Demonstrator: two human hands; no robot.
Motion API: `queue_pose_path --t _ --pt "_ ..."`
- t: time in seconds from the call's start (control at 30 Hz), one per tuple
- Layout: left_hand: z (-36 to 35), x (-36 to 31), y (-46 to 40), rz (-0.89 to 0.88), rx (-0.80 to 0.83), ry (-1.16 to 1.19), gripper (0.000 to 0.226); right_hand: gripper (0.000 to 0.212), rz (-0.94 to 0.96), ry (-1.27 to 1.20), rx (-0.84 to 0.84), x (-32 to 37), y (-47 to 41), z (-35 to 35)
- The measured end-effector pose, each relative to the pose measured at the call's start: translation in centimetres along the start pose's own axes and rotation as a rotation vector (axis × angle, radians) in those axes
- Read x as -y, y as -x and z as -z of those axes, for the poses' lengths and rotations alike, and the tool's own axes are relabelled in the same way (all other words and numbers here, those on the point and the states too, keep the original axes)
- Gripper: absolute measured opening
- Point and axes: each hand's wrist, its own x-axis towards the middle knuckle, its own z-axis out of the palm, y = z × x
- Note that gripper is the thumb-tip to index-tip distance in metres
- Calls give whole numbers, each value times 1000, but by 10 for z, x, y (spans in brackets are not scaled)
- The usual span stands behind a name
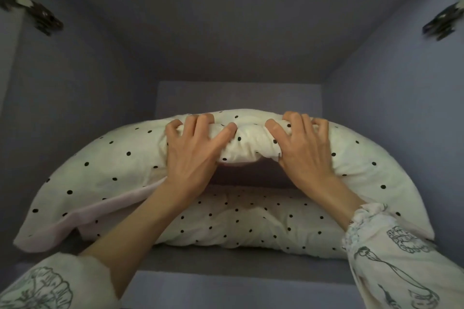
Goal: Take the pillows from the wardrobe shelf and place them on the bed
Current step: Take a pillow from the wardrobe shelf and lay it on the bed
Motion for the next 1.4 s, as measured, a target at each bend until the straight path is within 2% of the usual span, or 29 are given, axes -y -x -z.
queue_pose_path --t 0.23,0.33,0.4,0.57,0.73,0.8,0.9,0.97,1.1,1.27,1.4 --pt "74 -13 26 -18 -6 96 45 60 -8 26 -13 18 25 84" --pt "98 -21 53 -28 16 132 61 65 -31 15 26 30 52 116" --pt "112 -27 76 -48 91 137 74 67 -24 17 113 37 73 134" --pt "130 -27 121 -131 301 153 81 73 -7 25 295 59 122 154" --pt "126 -32 143 -142 487 111 95 77 -34 -18 460 65 149 159" --pt "121 -34 148 -166 606 105 100 74 -23 -83 526 63 156 159" --pt "109 -36 161 -172 753 118 104 55 38 -230 596 51 163 157" --pt "101 -39 167 -158 815 146 106 58 40 -297 667 46 163 154" --pt "92 -41 173 -167 829 153 103 56 -87 -374 723 45 150 124" --pt "85 -25 190 -251 829 299 99 64 -163 -217 726 58 138 69" --pt "85 -17 192 -273 818 333 63 65 -156 -137 648 66 143 51"
